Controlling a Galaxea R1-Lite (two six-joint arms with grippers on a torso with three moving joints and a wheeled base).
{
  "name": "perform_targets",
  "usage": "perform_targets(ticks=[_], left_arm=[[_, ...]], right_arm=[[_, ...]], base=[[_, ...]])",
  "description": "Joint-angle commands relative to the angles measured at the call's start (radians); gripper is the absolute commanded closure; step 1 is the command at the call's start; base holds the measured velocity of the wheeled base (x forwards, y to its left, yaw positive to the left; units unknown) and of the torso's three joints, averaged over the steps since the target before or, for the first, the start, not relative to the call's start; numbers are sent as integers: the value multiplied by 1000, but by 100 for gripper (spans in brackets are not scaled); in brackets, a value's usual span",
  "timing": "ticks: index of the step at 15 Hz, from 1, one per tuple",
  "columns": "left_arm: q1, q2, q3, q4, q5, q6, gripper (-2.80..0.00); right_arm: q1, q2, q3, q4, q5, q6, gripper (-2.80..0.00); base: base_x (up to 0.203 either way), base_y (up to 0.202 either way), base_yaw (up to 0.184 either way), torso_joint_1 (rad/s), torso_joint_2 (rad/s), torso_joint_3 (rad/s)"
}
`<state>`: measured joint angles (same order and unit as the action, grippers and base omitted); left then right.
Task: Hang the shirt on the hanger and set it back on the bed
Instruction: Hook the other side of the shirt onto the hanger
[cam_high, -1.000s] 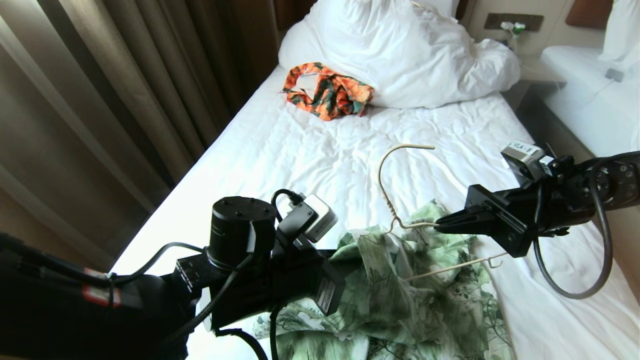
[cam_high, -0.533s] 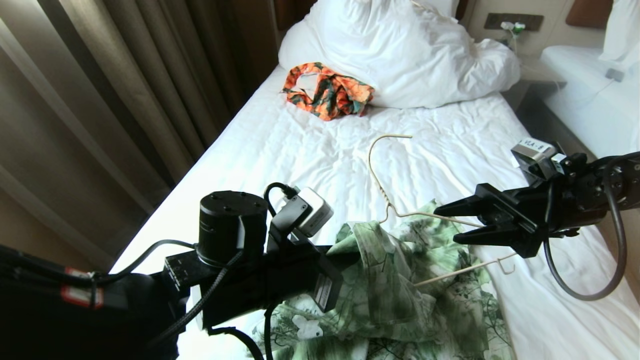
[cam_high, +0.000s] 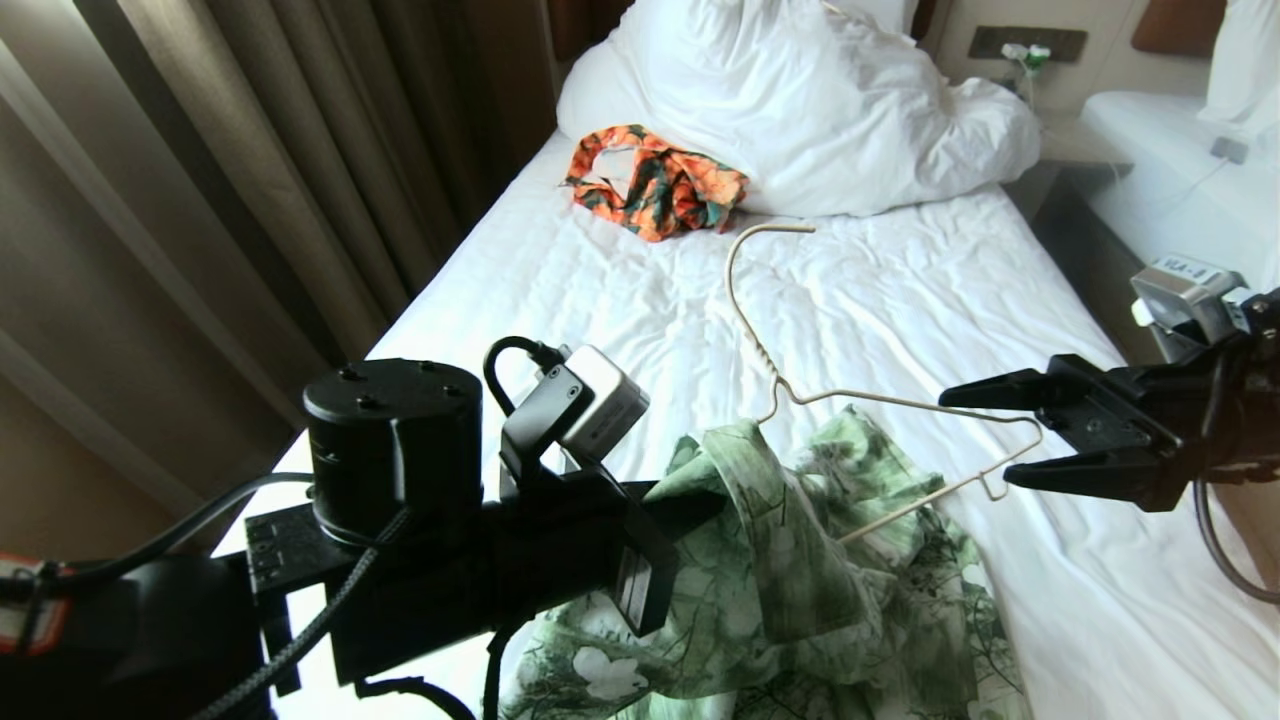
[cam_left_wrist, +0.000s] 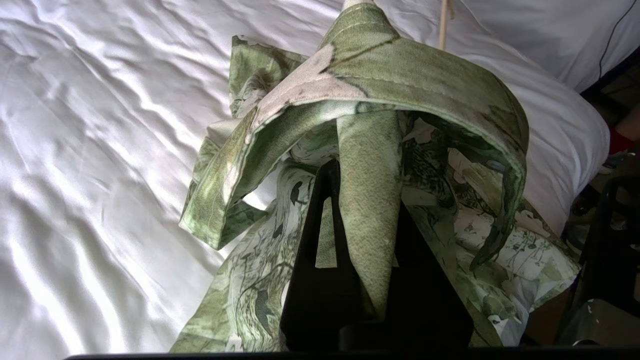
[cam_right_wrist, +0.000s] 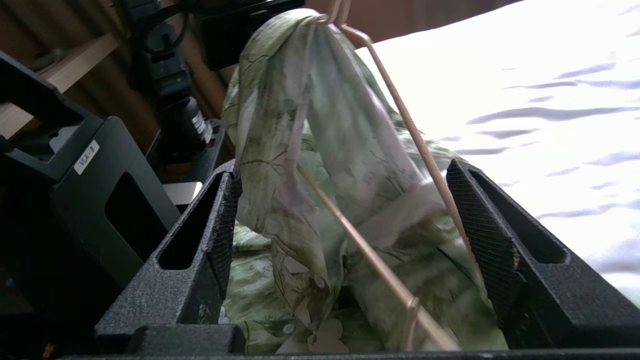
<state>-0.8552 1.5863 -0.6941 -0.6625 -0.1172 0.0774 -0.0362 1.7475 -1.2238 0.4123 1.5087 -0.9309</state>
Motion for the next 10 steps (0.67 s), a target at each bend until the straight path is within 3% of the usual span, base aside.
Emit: perform_targets(ticks=[1,4,6,10], left_arm=[[-28,-52,11,18,0,-5,0],[-105,-86,22,21,70,-30,0],[-125,-88,24,22,94,-36,0],[-123,-89,27,21,91,-44,0]], right_arm=[[-108,-64,-7,54,8,-5,-280],[-216,-135,-19,171,-13,-4,-280],[-275,-148,-79,262,-77,-3,-280],[-367,-106,-225,384,-351,13,-280]], base=[[0,0,0,0,0,0],[0,0,0,0,0,0],[0,0,0,0,0,0],[0,0,0,0,0,0]])
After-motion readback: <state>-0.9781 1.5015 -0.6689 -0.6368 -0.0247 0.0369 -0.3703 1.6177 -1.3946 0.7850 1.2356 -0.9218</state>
